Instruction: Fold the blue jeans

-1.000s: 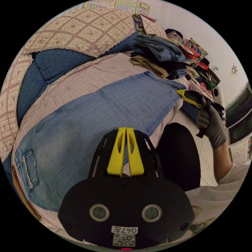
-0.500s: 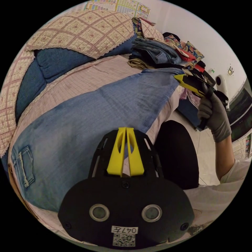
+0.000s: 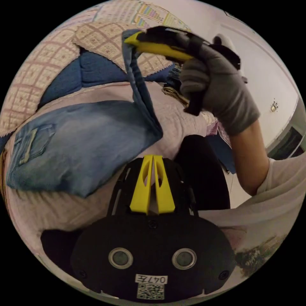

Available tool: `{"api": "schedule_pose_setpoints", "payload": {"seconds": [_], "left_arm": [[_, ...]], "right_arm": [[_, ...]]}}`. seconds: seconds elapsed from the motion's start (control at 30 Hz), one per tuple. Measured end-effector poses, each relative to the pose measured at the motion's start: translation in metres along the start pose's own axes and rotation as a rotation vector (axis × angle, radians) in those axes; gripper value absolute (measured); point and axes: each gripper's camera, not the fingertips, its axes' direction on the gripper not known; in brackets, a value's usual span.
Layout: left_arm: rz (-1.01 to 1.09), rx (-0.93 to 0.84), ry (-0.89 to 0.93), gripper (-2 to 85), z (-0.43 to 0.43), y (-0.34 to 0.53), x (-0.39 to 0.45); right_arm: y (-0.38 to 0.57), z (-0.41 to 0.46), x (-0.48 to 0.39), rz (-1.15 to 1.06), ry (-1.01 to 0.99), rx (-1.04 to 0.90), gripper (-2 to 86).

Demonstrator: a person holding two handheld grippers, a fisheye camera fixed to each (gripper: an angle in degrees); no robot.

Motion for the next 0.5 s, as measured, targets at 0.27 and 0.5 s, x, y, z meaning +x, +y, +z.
{"api": "schedule_pose_setpoints", "payload": {"seconds": [0.27,0.5], "left_arm": [[-0.327,0.159,-0.184,-1.0,-0.073,0.134,-0.112],[-0.313,0.158,-0.197,-1.0,-0.037,0.153,-0.150]], "right_arm": [[0.034,0.156,-0.049,-0.090,0.061,-0.357,0.0],[0.017,0.183,-0.083,-0.219,-0.184,-0.439,11.7]]}}
